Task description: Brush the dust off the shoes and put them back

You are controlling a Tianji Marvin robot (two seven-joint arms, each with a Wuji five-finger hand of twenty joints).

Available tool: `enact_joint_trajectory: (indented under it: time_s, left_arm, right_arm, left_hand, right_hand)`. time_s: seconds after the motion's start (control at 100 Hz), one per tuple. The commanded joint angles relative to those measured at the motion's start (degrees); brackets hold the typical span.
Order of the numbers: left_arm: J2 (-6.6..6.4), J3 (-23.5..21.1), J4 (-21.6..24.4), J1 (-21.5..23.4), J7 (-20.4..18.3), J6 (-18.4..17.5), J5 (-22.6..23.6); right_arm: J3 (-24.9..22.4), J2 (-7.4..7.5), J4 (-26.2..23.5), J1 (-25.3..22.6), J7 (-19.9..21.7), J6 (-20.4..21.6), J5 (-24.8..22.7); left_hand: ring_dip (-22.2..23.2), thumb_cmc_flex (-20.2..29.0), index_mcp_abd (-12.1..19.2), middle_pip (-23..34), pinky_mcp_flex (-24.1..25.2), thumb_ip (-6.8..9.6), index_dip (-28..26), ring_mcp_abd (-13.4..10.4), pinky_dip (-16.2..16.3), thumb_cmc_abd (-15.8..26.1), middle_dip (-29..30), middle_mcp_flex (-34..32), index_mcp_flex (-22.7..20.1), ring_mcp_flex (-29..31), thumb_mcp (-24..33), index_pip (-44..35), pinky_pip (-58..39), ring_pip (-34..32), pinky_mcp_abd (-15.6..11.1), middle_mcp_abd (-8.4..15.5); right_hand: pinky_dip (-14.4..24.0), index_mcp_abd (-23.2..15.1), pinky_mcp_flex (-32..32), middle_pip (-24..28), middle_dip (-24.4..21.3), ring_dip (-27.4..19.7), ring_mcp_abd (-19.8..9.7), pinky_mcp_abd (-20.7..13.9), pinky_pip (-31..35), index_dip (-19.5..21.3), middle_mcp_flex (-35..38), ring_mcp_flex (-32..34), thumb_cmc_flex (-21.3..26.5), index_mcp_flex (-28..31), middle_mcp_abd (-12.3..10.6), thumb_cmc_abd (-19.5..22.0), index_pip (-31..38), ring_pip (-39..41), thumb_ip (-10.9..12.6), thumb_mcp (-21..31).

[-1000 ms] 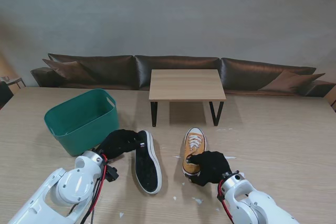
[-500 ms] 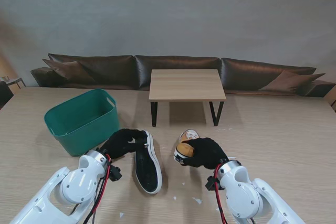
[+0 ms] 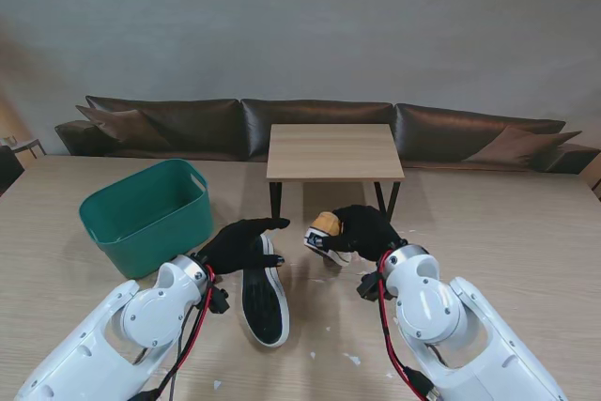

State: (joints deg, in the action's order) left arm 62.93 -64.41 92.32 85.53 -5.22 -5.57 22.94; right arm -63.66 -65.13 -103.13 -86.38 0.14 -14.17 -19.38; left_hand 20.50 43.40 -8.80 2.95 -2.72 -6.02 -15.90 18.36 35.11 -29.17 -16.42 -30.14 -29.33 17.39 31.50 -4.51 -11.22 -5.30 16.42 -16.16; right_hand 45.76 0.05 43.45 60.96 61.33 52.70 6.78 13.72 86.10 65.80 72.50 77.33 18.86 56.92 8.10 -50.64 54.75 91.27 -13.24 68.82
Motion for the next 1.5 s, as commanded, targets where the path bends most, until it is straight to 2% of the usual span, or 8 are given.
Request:
enact_joint_trajectory:
  time_s: [0.0,0.45,0.63,0.89,1.11,1.2,1.36,1.49]
  left_arm:
    - [0.52,0.6,-0.6,-1.4,-1.0,-0.6,-1.1]
    - [1.51,7.2,-6.9,-10.1,-2.8,-4.7,-8.5]
    - [1.74,9.1,-8.2,-12.3,-3.1,-6.6,-9.5]
    - [3.11,12.6,-11.6,-15.2,-1.6,-8.1,-12.9]
    - [5.03,14.2,-13.4,-16.1,1.1,-8.9,-18.4]
    - [5.47,14.3,-13.6,-16.2,1.4,-8.9,-20.3]
    - [6.30,14.4,-14.0,-16.2,2.1,-8.9,-23.8]
    - [6.97,14.4,-14.2,-16.3,2.2,-9.5,-27.6]
  right_arm:
    - [-0.1,-0.66,-2.3,0.7,0.7,-0.3,0.9]
    - [0.1,-1.11,-5.3,1.5,0.0,-0.7,3.1]
    - [0.0,-1.74,-6.0,1.2,-1.4,-1.0,6.1]
    - [0.1,-2.82,-6.4,1.0,-4.0,-1.4,10.3]
    - [0.6,-3.86,-6.0,1.2,-6.7,-2.6,12.8]
    - [0.8,-4.29,-5.4,1.5,-7.8,-3.0,13.5]
    - [1.6,-5.54,-3.8,2.1,-11.1,-4.3,15.1]
    - [2.5,-6.43,-2.0,2.9,-13.5,-4.7,15.4]
  left_hand:
    - [-0.8,-2.3,1.7,0.1,1.2,0.38,1.0,-1.3,-0.5,-2.6,0.6,2.1,2.1,-2.2,0.8,1.3,1.7,0.7,-2.7,1.2]
    - [-0.4,-4.6,3.5,0.2,1.8,0.17,3.4,-0.3,-0.3,-4.4,0.6,3.4,3.3,-2.3,3.1,1.5,1.3,0.0,-2.2,0.5]
    - [0.2,-3.5,5.0,0.3,0.9,-0.28,5.3,0.2,-0.1,-9.1,0.4,2.8,2.7,-0.9,11.3,1.6,0.9,-0.6,-1.2,0.4]
    - [2.0,-2.8,7.2,1.8,-1.3,-0.61,4.5,1.6,1.6,-9.1,-1.0,-0.2,-2.3,1.9,13.1,-1.7,-1.1,-2.9,1.1,-0.6]
    - [7.1,-1.1,6.0,4.6,-3.2,-0.33,-13.3,3.1,6.9,-7.2,-7.6,-6.8,-15.0,5.9,11.8,-17.0,-3.0,-6.7,2.8,-0.9]
    - [9.8,6.3,6.2,5.9,-5.2,-3.09,-28.3,3.6,10.1,-7.6,-10.5,-9.9,-16.6,8.2,2.2,-27.1,-4.7,-9.5,3.5,-0.4]
    - [12.8,13.7,3.3,8.2,-9.0,-1.07,-35.7,4.4,14.9,-5.8,-13.9,-17.0,-18.2,12.9,-3.6,-47.9,-7.0,-14.7,5.2,0.3]
    - [11.1,16.2,0.1,8.1,-16.0,-0.60,-34.4,4.4,15.0,-5.6,-11.3,-23.6,-17.7,20.0,-4.0,-52.8,-9.4,-16.5,7.1,-0.2]
  right_hand:
    - [2.2,8.4,14.2,0.4,1.4,0.7,-9.8,1.3,2.1,9.2,2.2,-1.9,5.8,10.5,-7.8,3.9,33.8,0.0,3.9,8.7]
    - [2.6,8.6,13.8,0.6,1.6,0.6,-9.4,1.4,2.6,9.6,2.0,-1.9,5.9,10.4,-7.5,4.0,33.6,0.2,4.0,8.5]
    - [2.7,8.8,13.3,0.7,1.7,0.5,-9.0,1.6,2.7,9.7,1.6,-1.9,6.1,10.2,-7.2,4.3,33.5,0.2,4.0,8.4]
    - [3.2,9.5,12.5,1.0,2.0,0.4,-8.4,1.9,3.3,10.1,1.2,-2.0,6.5,9.8,-6.6,4.5,33.3,0.4,4.1,8.3]
    - [3.3,9.9,12.1,1.2,2.1,0.2,-7.9,2.2,3.3,10.4,1.0,-2.0,6.7,9.7,-6.3,4.6,33.2,0.4,4.2,8.2]
    - [3.4,10.0,11.4,1.2,2.2,0.1,-7.5,2.3,3.3,10.5,0.5,-2.0,6.9,9.5,-5.9,4.9,33.0,0.3,4.2,7.8]
    - [3.8,10.0,9.1,1.2,2.1,-0.7,-6.5,2.5,3.3,10.8,-1.8,-2.0,7.0,7.9,-4.7,6.2,32.3,-0.8,4.4,6.8]
    - [4.0,8.7,7.2,0.1,0.9,-2.0,-5.4,2.4,3.4,10.6,-5.0,-2.1,6.5,5.9,-3.1,7.5,30.9,-2.8,4.4,5.1]
